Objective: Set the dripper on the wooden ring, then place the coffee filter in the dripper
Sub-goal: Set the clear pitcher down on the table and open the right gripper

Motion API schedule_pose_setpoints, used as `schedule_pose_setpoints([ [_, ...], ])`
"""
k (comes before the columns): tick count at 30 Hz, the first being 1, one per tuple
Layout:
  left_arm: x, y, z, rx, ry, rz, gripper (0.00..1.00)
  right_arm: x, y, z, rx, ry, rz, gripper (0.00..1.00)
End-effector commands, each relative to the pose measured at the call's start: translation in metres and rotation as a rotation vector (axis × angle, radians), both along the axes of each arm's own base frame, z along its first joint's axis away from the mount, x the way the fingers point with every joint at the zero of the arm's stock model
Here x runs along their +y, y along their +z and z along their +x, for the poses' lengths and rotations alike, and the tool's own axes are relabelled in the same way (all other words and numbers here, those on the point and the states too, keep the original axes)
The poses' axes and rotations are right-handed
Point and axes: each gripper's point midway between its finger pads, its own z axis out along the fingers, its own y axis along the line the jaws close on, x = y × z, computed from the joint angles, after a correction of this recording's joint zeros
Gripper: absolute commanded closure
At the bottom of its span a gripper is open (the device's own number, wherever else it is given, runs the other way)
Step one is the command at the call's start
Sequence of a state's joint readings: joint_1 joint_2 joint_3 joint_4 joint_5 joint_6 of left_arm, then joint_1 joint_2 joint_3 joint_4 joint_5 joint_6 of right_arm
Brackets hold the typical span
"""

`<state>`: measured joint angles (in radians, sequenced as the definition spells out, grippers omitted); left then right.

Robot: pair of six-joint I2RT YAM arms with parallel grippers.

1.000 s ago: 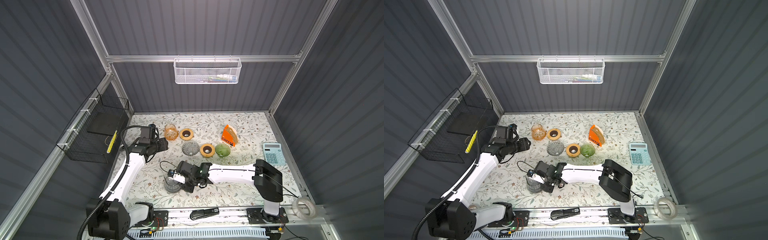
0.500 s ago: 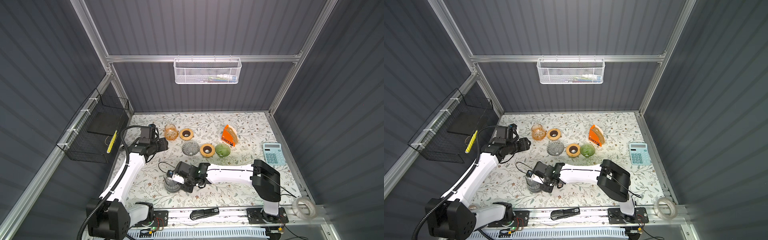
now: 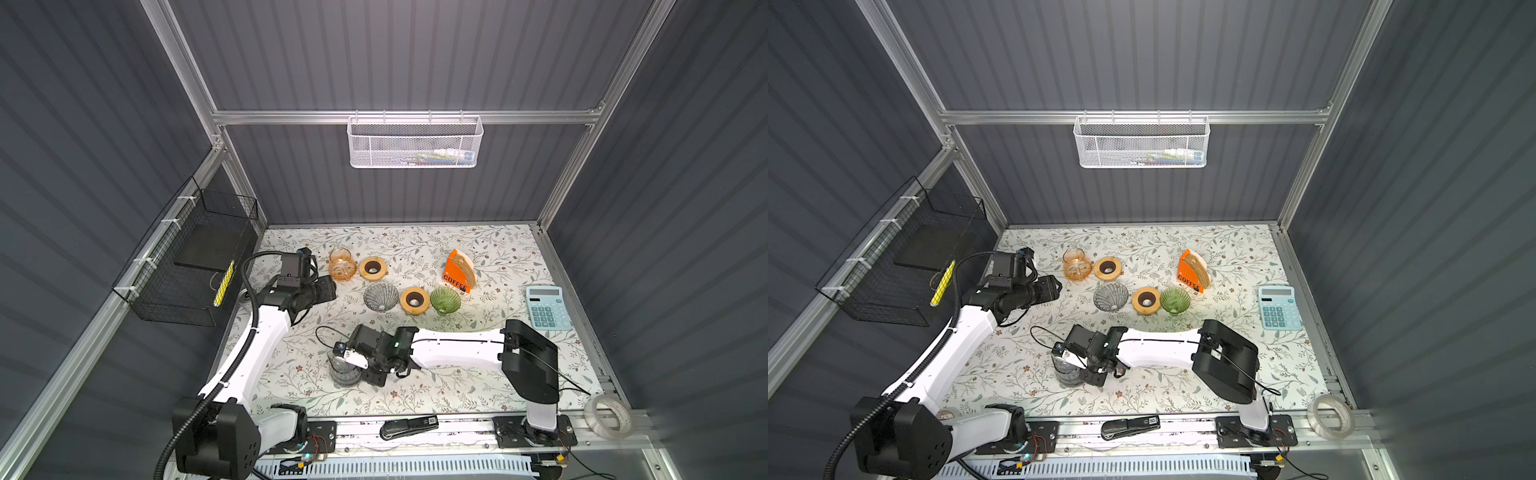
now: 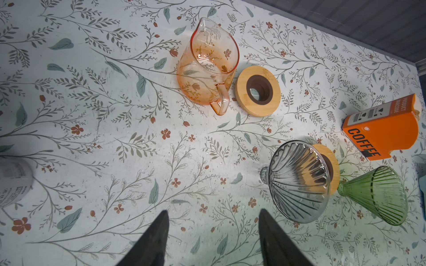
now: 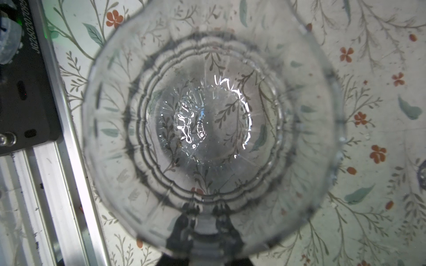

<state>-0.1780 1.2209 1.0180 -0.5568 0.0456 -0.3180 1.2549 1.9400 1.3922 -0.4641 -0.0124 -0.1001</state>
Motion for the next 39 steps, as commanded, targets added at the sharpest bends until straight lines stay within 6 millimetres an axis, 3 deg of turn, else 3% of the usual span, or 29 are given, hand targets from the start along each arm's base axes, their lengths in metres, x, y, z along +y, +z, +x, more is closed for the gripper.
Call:
schedule_pose_setpoints([
  [1, -0.002, 0.004, -0.005, -0.013, -0.014, -0.001, 0.38, 0.008, 0.007, 0.001, -0.021, 0.010, 0.017, 0.72],
  [6, -0.002, 0.002, -0.005, -0.008, -0.014, -0.002, 0.38, 0.008, 0.007, 0.001, -0.029, 0.007, 0.014, 0.64],
  [17, -0.001, 0.006, -0.004, -0.017, -0.013, 0.005, 0.38, 0.007, 0.020, 0.003, -0.086, 0.004, 0.022, 0.57],
  [26, -0.002, 0.013, -0.001, -0.026, -0.023, 0.005, 0.38, 0.006, 0.048, 0.001, -0.089, -0.012, 0.088, 0.57],
  [33, 0.003, 0.026, 0.000, -0.047, -0.019, 0.038, 0.38, 0.009, 0.082, -0.001, -0.082, -0.035, 0.190, 0.55],
  [39, 0.002, 0.037, 0.001, -0.081, -0.047, 0.055, 0.38, 0.010, 0.100, 0.008, -0.083, -0.085, 0.233, 0.53],
])
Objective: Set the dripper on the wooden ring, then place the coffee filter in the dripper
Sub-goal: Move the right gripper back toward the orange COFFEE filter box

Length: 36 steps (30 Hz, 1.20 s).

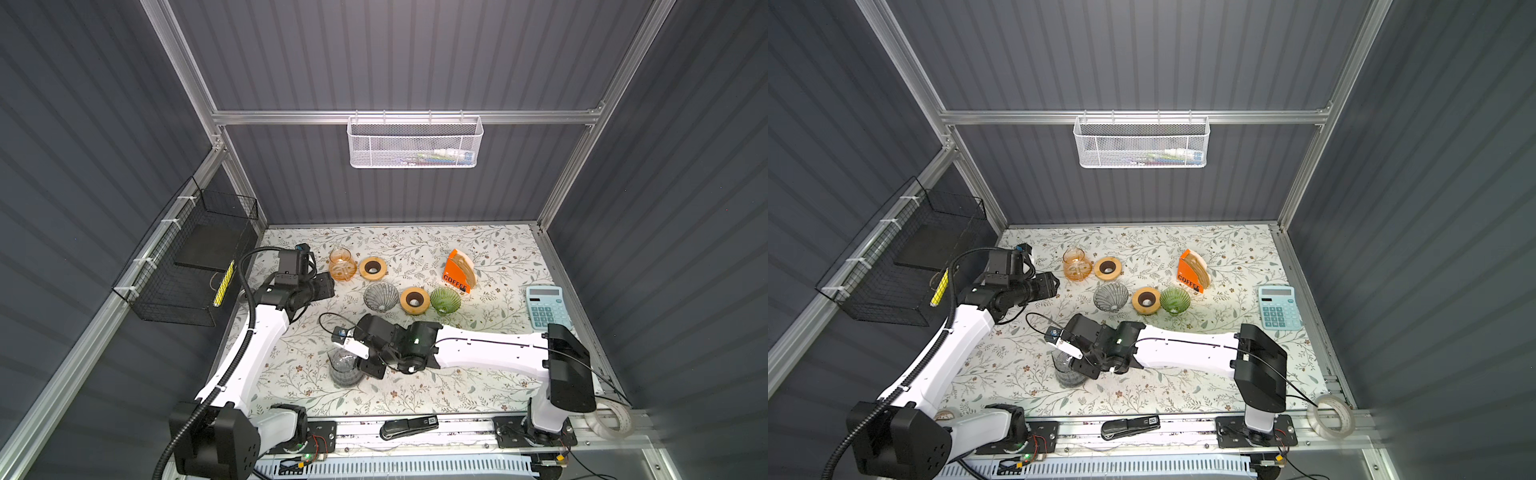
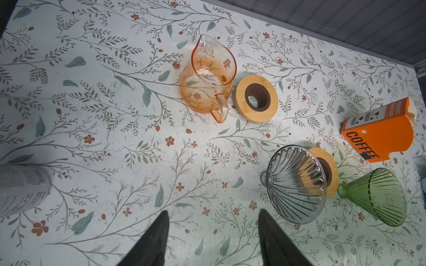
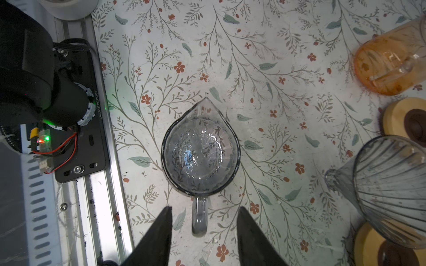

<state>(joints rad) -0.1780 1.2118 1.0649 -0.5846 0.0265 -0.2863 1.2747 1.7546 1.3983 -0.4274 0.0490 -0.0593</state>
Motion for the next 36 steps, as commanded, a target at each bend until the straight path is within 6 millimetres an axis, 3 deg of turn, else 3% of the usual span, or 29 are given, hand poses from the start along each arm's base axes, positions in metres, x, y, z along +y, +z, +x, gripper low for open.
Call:
schedule_pose_setpoints([
  [1, -0.001, 0.021, 0.001, -0.048, -0.041, 0.034, 0.38, -0.001, 0.011, 0.009, 0.011, -0.050, 0.032, 0.53],
  [7, -0.007, 0.037, 0.013, -0.042, -0.065, 0.025, 0.39, -0.021, 0.027, 0.032, -0.005, -0.142, 0.075, 0.53],
  [13, -0.013, 0.047, 0.022, -0.065, -0.060, -0.015, 0.39, -0.049, 0.048, 0.054, 0.086, -0.239, 0.140, 0.53],
  [21, -0.027, 0.056, 0.036, -0.008, -0.098, -0.060, 0.38, -0.087, 0.080, 0.107, 0.124, -0.394, 0.167, 0.52],
  [24, -0.031, 0.077, 0.047, -0.053, -0.101, -0.082, 0.38, -0.101, 0.087, 0.132, 0.146, -0.460, 0.172, 0.51],
  [31, -0.038, 0.102, 0.067, -0.109, -0.112, -0.112, 0.35, -0.137, 0.072, 0.186, 0.234, -0.600, 0.165, 0.50],
  [36, -0.042, 0.095, 0.082, -0.094, -0.116, -0.117, 0.35, -0.149, 0.047, 0.215, 0.254, -0.651, 0.079, 0.49],
])
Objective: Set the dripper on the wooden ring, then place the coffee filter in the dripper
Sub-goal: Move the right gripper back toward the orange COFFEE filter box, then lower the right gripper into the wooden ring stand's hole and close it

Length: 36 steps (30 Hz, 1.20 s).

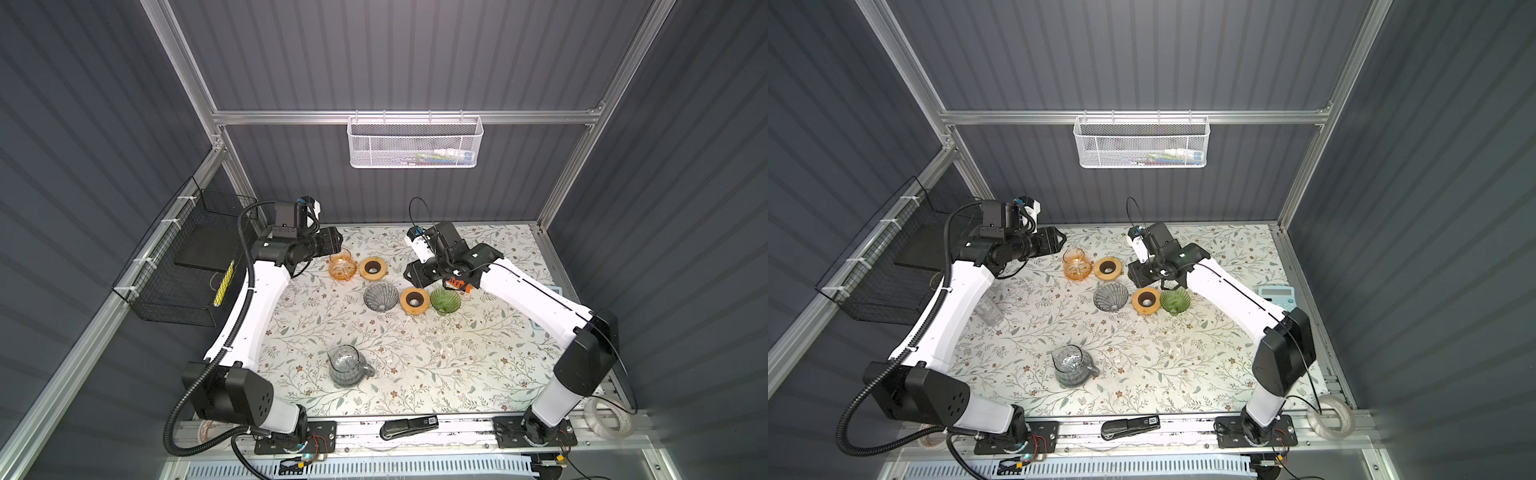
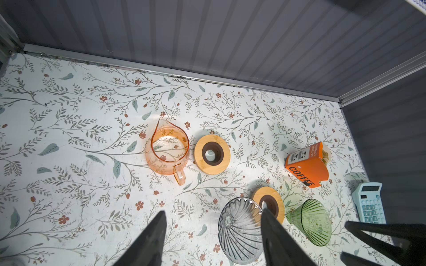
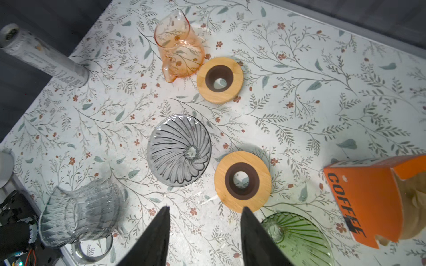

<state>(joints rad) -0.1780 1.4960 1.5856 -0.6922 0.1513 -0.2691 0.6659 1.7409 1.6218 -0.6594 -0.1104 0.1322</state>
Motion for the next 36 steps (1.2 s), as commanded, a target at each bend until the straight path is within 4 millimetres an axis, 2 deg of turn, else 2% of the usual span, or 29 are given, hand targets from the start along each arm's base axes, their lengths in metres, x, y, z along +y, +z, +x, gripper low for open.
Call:
schedule_pose_setpoints([
  [1, -0.008, -0.008, 0.010, 0.031, -0.019, -0.020, 0.35, -0.004, -0.022, 0.006, 0.078, 0.002, -0.059, 0.49],
  [11, -0.013, -0.015, 0.021, 0.042, -0.040, -0.022, 0.35, -0.015, -0.073, 0.042, 0.165, -0.031, -0.182, 0.46],
  [19, -0.013, -0.014, 0.020, 0.033, -0.051, -0.018, 0.35, -0.020, -0.105, 0.047, 0.217, 0.000, -0.267, 0.44],
  [28, -0.011, -0.020, 0.020, 0.040, -0.045, -0.011, 0.34, -0.022, -0.121, 0.056, 0.221, 0.003, -0.311, 0.41],
  [36, -0.009, -0.017, 0.018, 0.034, -0.043, -0.006, 0.33, -0.026, -0.134, 0.057, 0.236, 0.048, -0.377, 0.39],
])
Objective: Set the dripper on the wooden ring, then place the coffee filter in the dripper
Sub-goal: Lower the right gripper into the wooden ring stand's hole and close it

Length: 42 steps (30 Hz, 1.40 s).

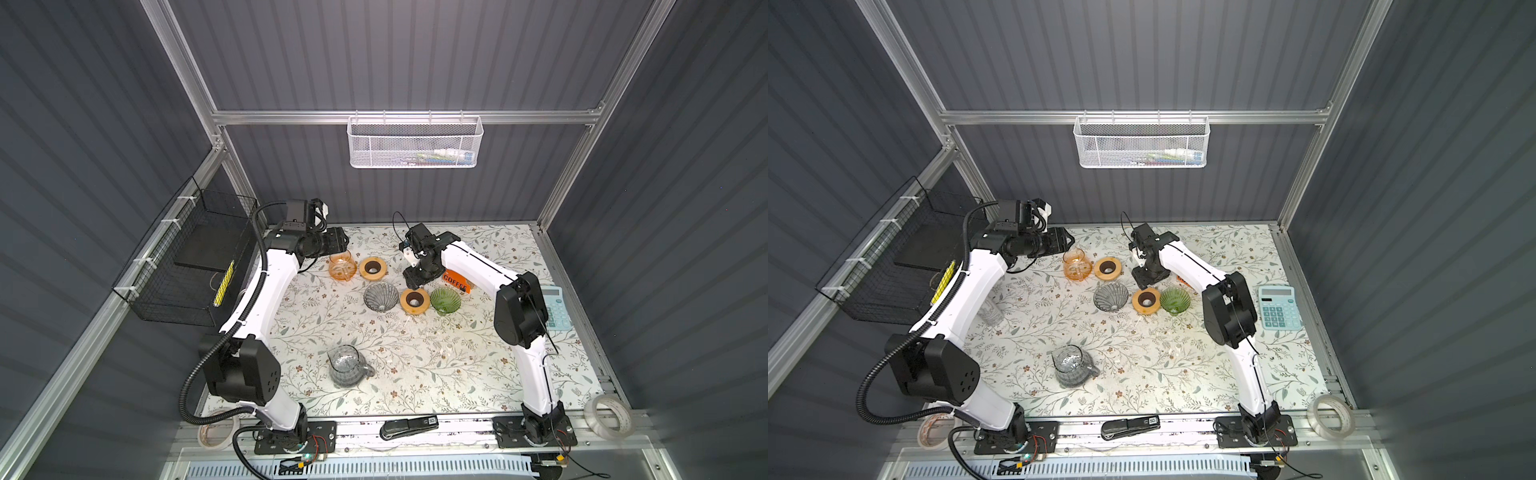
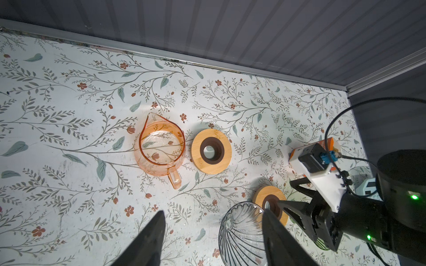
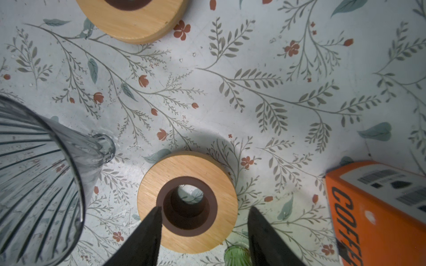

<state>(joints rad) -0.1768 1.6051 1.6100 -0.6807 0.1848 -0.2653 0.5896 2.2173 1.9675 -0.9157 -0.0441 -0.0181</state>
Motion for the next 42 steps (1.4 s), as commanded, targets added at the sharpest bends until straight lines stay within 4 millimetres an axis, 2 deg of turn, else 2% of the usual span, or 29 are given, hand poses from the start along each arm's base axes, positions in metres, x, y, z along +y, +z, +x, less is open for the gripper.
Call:
schedule_pose_setpoints([
  [1, 0.000, 0.015, -0.003, -0.040, -0.015, 0.000, 0.33, -0.007, -0.006, 0.000, 0.014, 0.035, -0.053, 0.39],
  [42, 0.004, 0.016, -0.007, -0.041, -0.010, 0.007, 0.33, -0.015, -0.042, 0.001, 0.083, 0.065, -0.130, 0.42],
])
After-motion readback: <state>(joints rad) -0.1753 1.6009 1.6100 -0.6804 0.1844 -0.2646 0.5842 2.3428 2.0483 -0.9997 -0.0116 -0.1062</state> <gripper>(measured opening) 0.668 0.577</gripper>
